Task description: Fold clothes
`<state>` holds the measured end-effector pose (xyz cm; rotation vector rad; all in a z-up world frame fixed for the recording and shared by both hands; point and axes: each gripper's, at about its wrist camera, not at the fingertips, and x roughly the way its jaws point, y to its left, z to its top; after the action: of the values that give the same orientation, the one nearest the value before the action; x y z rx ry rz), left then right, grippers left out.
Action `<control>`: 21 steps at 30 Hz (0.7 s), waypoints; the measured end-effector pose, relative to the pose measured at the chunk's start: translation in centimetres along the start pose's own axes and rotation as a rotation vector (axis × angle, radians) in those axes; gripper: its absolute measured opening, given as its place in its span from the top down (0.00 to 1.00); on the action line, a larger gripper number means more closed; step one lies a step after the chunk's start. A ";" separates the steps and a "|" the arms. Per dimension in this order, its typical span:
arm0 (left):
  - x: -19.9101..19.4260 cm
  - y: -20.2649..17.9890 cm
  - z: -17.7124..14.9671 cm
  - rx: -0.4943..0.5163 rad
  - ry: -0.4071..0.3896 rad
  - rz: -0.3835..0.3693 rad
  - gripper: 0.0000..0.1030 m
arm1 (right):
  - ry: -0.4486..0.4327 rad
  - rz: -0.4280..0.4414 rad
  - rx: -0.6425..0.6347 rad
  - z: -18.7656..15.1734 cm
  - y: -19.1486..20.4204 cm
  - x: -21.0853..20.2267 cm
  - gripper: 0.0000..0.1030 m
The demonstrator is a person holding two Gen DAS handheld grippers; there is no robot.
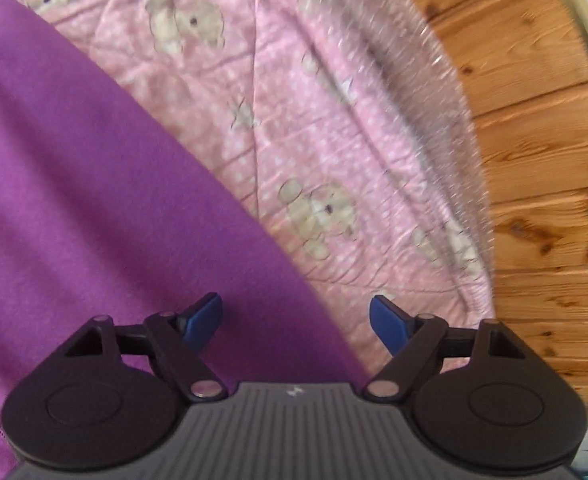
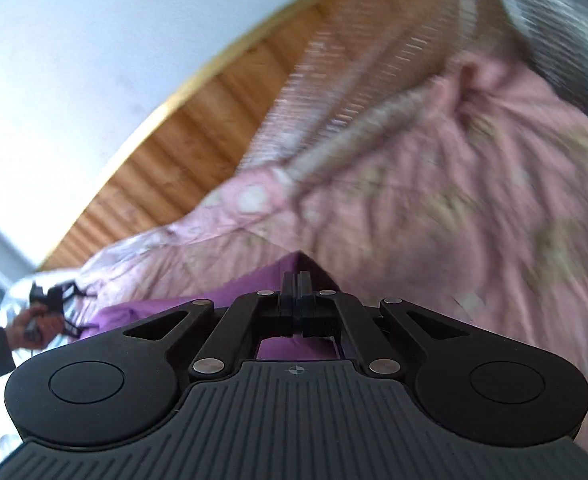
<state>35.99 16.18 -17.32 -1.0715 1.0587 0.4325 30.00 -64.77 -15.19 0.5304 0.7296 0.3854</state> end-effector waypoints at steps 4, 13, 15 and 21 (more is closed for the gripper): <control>0.9 -0.5 -0.4 0.048 0.012 0.020 0.71 | 0.032 -0.058 0.068 -1.9 -2.0 0.3 1.00; 1.1 -0.4 -0.8 0.062 0.040 -0.017 0.90 | 0.105 -0.070 0.396 -2.9 -1.5 3.3 0.36; 1.2 -0.3 -0.5 0.051 0.044 -0.002 0.78 | 0.097 -0.069 0.432 -2.9 -1.0 3.8 0.37; 1.7 -1.9 0.2 0.099 0.054 -0.011 0.74 | 0.103 -0.113 0.177 0.5 1.7 7.8 0.36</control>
<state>38.30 15.22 -17.88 -1.0054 1.1104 0.3407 35.51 -59.60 -17.98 0.6365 0.8943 0.2449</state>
